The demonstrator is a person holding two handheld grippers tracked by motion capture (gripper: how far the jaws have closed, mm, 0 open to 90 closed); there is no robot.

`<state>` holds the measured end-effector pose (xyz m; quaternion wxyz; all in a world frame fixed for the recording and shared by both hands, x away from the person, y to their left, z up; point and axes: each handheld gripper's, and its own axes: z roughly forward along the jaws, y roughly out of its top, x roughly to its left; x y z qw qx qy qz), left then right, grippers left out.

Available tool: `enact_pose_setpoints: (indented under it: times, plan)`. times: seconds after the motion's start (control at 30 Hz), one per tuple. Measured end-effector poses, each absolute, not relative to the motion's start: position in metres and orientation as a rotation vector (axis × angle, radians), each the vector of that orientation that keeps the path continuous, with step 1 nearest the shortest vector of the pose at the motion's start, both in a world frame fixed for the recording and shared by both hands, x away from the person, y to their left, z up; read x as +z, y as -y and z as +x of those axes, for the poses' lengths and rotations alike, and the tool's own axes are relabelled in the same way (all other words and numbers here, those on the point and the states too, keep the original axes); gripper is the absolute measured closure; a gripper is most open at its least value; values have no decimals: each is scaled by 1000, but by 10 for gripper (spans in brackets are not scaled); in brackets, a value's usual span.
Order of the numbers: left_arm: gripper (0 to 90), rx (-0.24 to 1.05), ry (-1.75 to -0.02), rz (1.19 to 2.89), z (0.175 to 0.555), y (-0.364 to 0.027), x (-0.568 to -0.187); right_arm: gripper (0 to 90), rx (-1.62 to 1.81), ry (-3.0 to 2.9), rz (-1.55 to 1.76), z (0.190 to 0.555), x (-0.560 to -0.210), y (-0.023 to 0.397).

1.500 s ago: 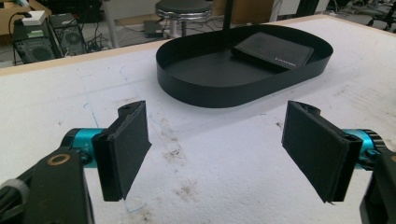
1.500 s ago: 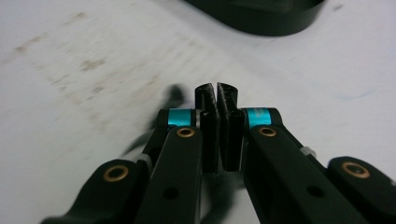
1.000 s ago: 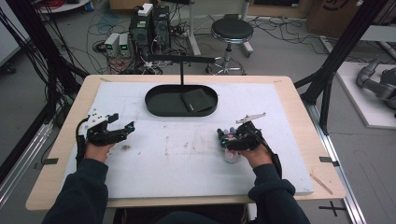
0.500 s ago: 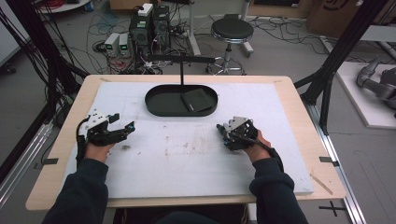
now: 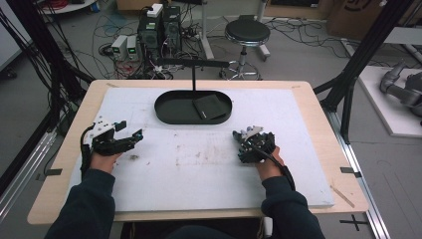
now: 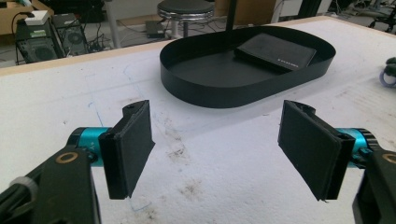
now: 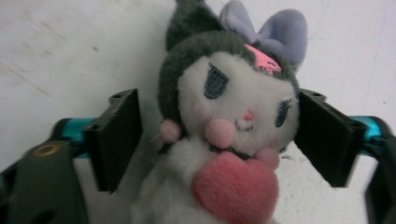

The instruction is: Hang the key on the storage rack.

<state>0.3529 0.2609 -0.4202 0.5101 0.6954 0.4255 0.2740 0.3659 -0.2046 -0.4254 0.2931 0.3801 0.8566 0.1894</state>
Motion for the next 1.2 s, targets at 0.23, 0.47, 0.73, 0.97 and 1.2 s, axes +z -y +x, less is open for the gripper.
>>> enact_pose_setpoints:
  times: [0.23, 0.47, 0.73, 0.97, 1.2]
  plan:
    - [261, 658, -1028, 1673, 354, -261, -421, 398, 743, -2303, 1092, 372, -415, 224]
    - [261, 662, -1029, 1679, 353, -261, -421, 401, 912, -2263, 1024, 373, -392, 226]
    - [261, 662, -1030, 1670, 354, -261, -421, 400, 972, -2302, 934, 387, -364, 220]
    - [261, 664, -1028, 1673, 353, -262, -420, 400, 1002, -2285, 855, 412, -328, 201]
    - [261, 662, -1028, 1669, 353, -262, -420, 400, 1053, -2227, 843, 442, -303, 182]
